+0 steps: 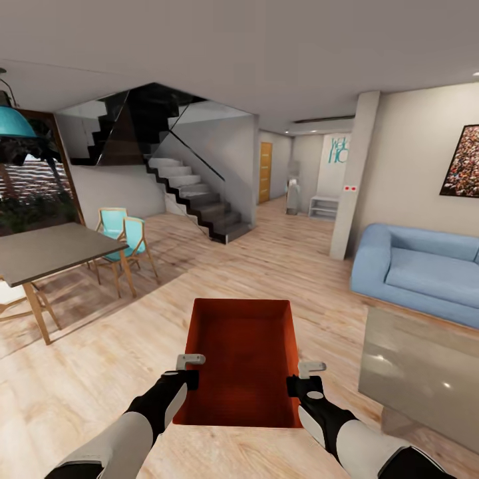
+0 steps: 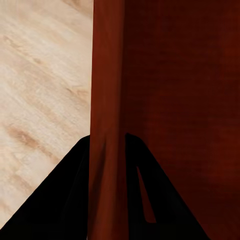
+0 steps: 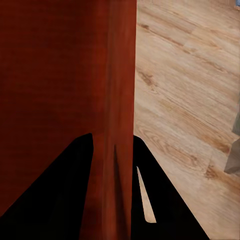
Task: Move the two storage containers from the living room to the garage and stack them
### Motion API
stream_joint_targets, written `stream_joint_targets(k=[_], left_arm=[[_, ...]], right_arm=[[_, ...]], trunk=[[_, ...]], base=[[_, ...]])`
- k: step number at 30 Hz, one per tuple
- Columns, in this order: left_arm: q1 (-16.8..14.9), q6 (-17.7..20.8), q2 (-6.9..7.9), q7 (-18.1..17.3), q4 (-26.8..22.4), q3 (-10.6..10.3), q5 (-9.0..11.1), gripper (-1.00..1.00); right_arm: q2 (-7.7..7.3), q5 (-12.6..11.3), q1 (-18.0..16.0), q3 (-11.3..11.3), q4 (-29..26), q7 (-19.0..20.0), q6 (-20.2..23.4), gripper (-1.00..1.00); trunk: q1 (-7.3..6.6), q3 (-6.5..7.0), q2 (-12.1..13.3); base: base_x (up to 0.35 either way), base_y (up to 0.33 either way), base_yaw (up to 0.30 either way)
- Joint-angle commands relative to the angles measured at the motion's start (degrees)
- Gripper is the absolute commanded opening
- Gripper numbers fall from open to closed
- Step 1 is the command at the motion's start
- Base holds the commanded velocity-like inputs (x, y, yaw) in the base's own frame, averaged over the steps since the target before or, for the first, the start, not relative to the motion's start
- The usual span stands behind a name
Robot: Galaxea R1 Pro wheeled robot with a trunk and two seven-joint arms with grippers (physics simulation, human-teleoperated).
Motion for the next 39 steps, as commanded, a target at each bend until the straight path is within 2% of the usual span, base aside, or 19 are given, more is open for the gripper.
stream_joint_targets(k=[1, 39], left_arm=[[0.0, 0.5, -0.37, 0.3, 0.1, 1.2, -1.1, -1.00], [0.0, 0.5, -0.37, 0.3, 0.5, 1.3, -1.0, -1.00]], right_arm=[[0.05, 0.4, -0.1, -0.4, -0.3, -2.1, -0.4, -1.00], [0.05, 0.2, -0.1, -0.4, -0.3, -2.2, -0.6, -1.00]], trunk=[[0.05, -0.11, -0.1], [0.05, -0.11, -0.1]], base=[[0.316, 0.096, 0.000], [0.317, 0.095, 0.000]])
